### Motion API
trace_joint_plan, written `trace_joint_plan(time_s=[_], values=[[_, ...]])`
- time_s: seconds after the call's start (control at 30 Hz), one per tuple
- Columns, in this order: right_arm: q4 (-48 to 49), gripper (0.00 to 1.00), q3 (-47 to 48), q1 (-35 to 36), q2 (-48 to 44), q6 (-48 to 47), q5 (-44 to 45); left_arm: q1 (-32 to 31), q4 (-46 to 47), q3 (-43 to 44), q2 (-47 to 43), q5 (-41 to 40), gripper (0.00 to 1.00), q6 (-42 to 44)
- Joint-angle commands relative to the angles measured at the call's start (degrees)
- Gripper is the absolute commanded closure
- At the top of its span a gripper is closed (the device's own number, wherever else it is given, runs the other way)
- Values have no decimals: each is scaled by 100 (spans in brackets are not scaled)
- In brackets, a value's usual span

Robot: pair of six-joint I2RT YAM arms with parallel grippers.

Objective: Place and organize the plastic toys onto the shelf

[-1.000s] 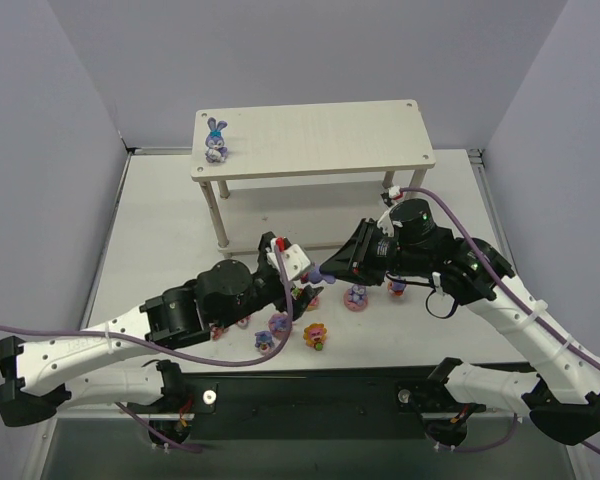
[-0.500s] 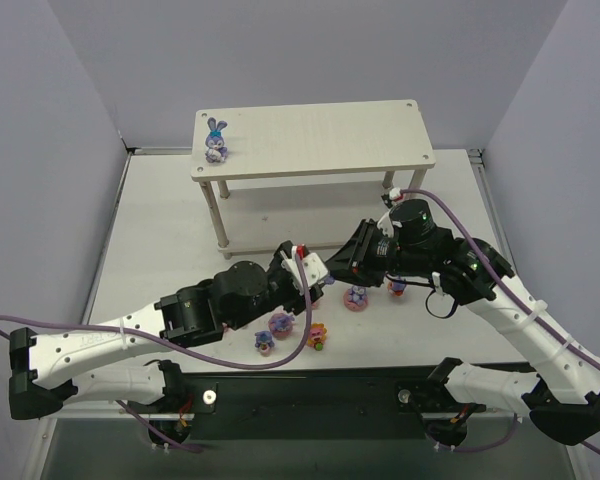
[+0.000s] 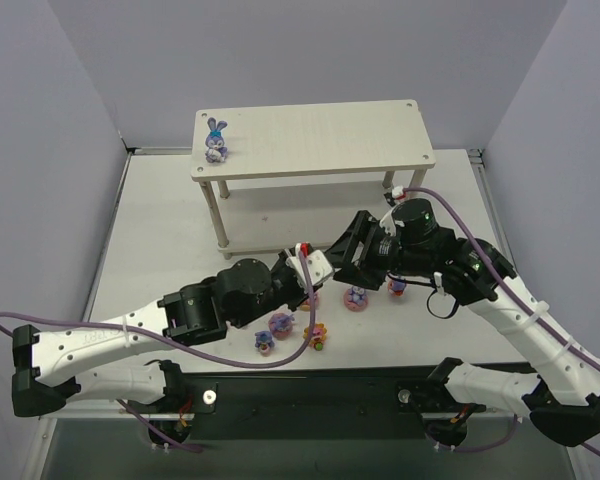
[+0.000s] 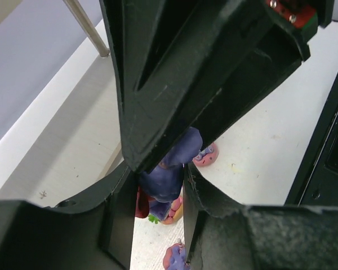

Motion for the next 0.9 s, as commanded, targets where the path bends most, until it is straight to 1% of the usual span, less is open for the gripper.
trace_joint_plan(time_s=[0.0,0.1,0.17,0.23,0.27,0.33,0.4,0.57,0.6,0.7,0.83,0.87], values=[[-37,35,240,33,-149,-343,87,35,264,410,-171,0,100,-305],[-28,29,389,42,-201,-624,227,44,211,498,-267,88,100,-534],[112,27,495,112,-324,-1098,428,79,132,551,-329,211,100,-762],[261,26,513,208,-490,-1650,570,141,71,665,-373,527,100,-1104],[506,26,495,235,-570,-1871,544,167,18,718,-390,658,100,-1210],[692,26,486,270,-719,-2162,553,202,-26,867,-399,993,100,-1535],[1060,26,426,296,-834,-2496,413,220,-35,955,-399,1177,100,-1790],[2176,27,48,358,-1256,-2804,-27,220,-97,1245,-329,1442,100,-2107],[2256,28,-14,367,-1291,-2865,-132,229,-97,1280,-329,1468,100,-2160],[2152,30,73,507,-1212,-3217,-176,229,-105,1377,-241,1574,100,-2230],[1784,35,310,788,-1002,-3718,147,238,-97,1421,-180,1635,100,-2257],[1748,37,337,832,-975,-3797,192,229,-88,1421,-179,1653,100,-2266]])
